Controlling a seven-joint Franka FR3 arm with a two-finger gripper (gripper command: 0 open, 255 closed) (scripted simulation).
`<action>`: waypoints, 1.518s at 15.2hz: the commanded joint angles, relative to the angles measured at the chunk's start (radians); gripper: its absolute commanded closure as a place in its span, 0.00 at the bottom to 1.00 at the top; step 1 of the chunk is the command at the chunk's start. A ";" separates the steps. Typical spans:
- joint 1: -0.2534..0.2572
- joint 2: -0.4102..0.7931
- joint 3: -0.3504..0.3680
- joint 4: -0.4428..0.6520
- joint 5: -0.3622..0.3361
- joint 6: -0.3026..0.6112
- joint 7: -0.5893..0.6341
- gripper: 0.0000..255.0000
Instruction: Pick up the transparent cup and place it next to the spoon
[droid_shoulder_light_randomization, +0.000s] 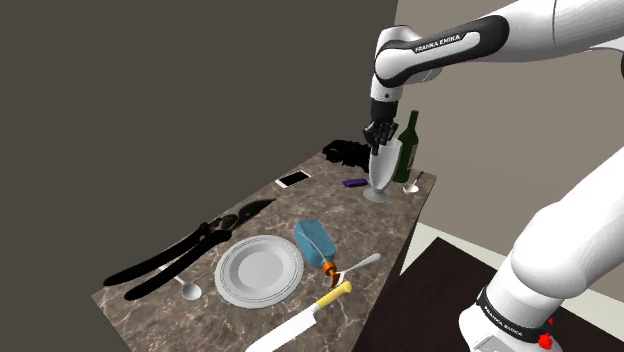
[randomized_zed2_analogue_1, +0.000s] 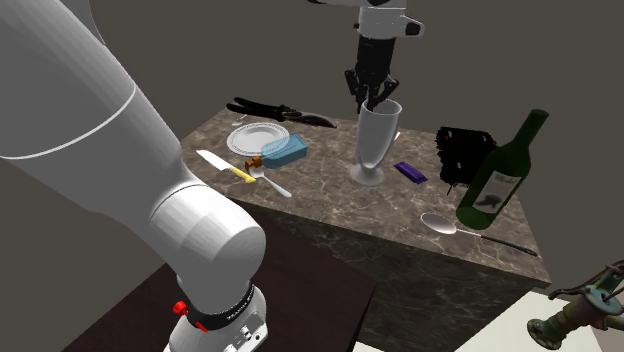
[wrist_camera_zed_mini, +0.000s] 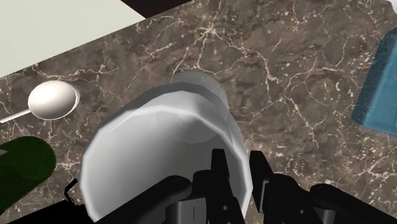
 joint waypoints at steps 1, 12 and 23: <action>0.000 -0.004 0.000 0.025 0.000 -0.029 0.000 1.00; 0.001 -0.011 0.002 0.166 0.000 -0.177 0.000 1.00; 0.002 0.008 0.003 0.334 0.002 -0.326 -0.002 1.00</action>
